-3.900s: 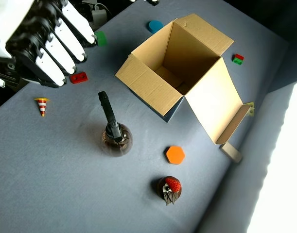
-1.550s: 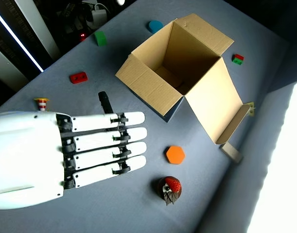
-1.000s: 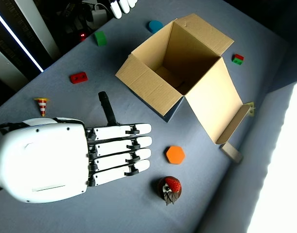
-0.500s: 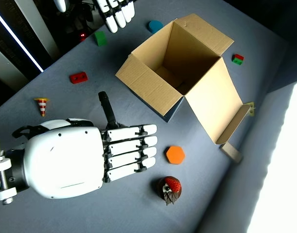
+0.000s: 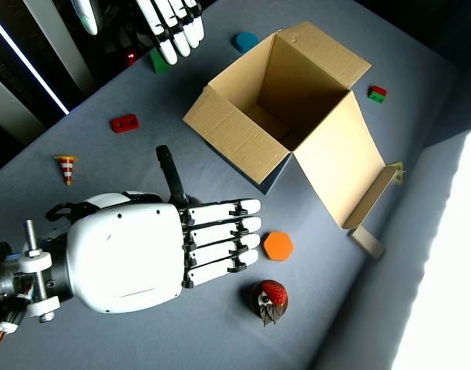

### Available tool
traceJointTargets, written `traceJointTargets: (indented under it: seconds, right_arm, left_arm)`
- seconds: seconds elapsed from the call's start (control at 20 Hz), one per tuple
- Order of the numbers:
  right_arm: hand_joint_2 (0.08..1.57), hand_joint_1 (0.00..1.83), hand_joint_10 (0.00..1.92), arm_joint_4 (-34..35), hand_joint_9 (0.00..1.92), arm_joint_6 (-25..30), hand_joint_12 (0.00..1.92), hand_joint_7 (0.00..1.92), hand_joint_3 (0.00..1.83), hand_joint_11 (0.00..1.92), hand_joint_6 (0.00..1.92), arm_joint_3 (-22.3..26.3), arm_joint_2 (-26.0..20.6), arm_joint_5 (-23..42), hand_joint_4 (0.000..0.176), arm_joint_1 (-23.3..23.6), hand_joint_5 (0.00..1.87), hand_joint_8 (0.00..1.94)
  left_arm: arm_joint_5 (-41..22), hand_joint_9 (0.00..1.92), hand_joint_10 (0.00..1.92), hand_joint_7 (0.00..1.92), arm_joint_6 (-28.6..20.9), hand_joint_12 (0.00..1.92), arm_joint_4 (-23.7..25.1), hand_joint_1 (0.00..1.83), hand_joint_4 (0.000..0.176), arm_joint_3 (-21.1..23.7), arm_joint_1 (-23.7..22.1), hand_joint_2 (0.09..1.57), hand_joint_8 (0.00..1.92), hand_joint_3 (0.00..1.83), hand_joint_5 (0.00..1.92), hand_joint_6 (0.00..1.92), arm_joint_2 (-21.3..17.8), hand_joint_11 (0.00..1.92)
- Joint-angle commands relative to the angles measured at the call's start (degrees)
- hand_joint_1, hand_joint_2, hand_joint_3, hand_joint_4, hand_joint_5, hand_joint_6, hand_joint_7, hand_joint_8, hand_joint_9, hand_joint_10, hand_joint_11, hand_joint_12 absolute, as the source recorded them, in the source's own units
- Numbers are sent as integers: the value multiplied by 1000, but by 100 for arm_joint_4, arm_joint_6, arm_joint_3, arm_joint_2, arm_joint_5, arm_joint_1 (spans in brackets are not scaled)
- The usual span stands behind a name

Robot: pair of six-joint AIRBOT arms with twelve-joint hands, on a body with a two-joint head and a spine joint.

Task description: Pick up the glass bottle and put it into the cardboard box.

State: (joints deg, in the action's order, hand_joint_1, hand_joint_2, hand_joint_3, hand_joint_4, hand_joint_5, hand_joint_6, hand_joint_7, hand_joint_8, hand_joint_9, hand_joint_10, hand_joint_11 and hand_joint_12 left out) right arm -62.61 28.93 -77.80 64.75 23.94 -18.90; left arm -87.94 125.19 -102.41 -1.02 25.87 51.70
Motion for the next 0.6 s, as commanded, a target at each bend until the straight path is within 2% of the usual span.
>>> traceJointTargets:
  seconds: [0.0, 0.25, 0.55]
  right_arm:
    - [881, 1177, 0, 232, 0, 6, 0, 0, 286, 0, 16, -2, -18, 322, 0, 29, 3, 0]
    - [878, 1179, 0, 232, 0, 17, 0, 0, 291, 0, 15, -1, -9, 353, 0, 30, 1, 0]
    - [871, 1183, 1, 233, 3, 93, 0, 3, 294, 0, 16, -1, -13, 377, 0, 56, 8, 1]
  left_arm:
    - [-237, 102, 4, 123, -116, 415, 620, 0, 27, -14, 30, 1266, 2, 4, 157, 6, 29, 0]
    - [-337, 102, 3, 124, -614, 414, 1199, 0, 27, -83, 656, 1265, 2, 3, 157, 5, 126, 0]
    - [-353, 101, 2, 127, -697, 411, 1607, 0, 26, -337, 999, 1269, 2, 4, 153, 2, 389, 0]
